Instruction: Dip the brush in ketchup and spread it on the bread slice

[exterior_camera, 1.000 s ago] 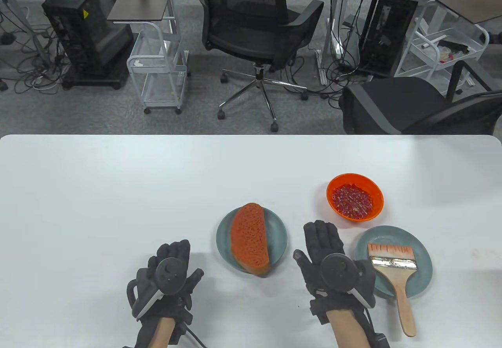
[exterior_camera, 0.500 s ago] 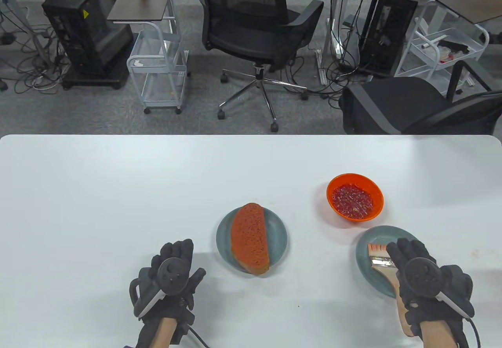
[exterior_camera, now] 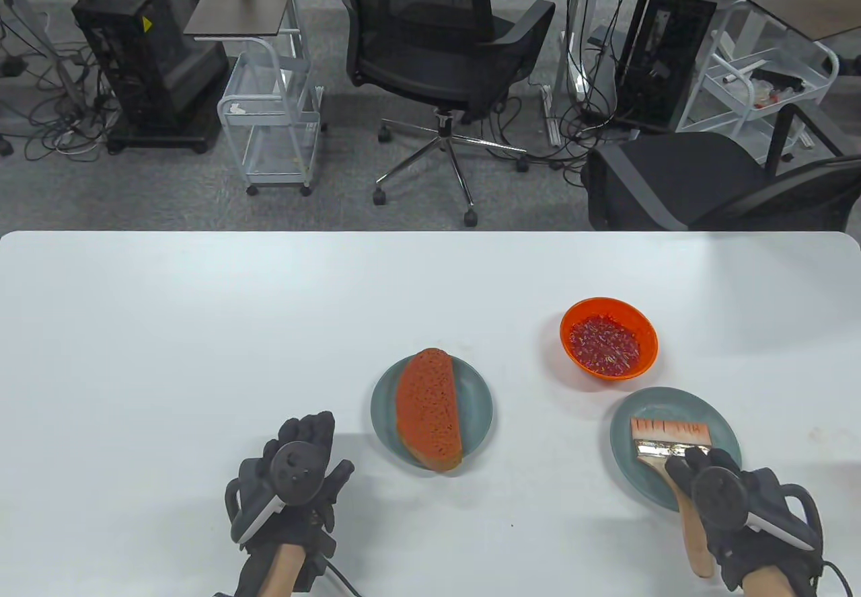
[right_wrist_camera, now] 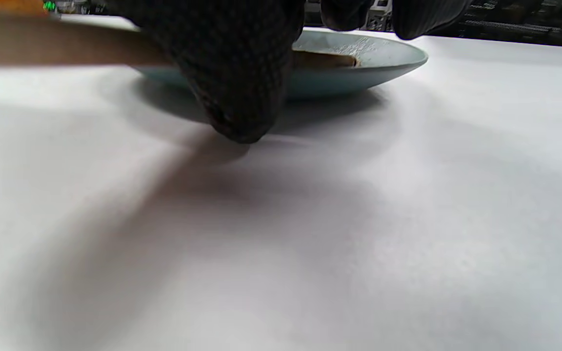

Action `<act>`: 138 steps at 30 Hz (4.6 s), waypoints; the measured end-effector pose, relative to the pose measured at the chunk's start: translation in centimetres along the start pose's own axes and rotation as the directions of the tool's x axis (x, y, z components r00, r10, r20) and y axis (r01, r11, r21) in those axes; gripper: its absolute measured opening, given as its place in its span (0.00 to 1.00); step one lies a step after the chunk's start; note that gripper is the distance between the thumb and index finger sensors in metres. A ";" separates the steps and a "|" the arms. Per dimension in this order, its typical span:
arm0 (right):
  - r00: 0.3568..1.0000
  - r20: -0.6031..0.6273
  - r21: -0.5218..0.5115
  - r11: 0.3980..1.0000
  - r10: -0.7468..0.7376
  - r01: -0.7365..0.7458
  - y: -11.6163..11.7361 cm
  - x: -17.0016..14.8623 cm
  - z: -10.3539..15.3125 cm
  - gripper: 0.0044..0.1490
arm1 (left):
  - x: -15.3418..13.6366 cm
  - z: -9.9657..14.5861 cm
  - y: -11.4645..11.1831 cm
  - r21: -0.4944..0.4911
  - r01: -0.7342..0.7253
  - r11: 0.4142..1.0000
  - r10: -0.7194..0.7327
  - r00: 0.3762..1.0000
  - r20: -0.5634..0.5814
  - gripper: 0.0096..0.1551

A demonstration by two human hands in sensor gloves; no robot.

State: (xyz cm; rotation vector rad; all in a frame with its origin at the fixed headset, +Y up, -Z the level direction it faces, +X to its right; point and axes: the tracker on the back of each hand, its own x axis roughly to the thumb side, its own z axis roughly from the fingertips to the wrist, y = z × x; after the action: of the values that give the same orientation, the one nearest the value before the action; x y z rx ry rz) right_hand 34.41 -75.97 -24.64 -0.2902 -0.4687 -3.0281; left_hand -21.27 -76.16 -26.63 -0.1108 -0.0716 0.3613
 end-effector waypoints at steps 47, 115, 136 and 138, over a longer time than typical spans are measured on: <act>0.954 0.141 -0.086 0.957 -0.264 0.277 0.3 0.9 -0.5 0.41 | -0.4 0.0 0.1 -0.054 -0.052 0.997 0.053 0.998 0.017 0.41; 0.627 0.297 -0.797 0.175 -0.720 0.578 -15.9 8.8 -9.7 0.31 | 2.4 -2.9 -1.2 -0.149 0.007 0.989 0.002 0.998 0.055 0.41; 0.752 0.247 -0.785 0.329 -0.611 0.525 -10.4 20.8 -11.6 0.31 | 3.7 -3.8 -3.8 -0.290 0.065 0.955 -0.039 0.995 0.093 0.38; 0.750 0.265 -0.788 0.312 -0.606 0.531 -10.5 20.8 -11.3 0.31 | 3.6 -3.8 -3.8 -0.292 0.062 0.954 -0.037 0.995 0.090 0.38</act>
State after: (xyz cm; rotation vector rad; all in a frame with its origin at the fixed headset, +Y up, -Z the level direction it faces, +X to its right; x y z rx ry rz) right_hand 11.09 -70.14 -34.25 0.0064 1.2725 -3.6586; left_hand -16.19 -78.80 -29.74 -0.3893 -0.2107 0.3030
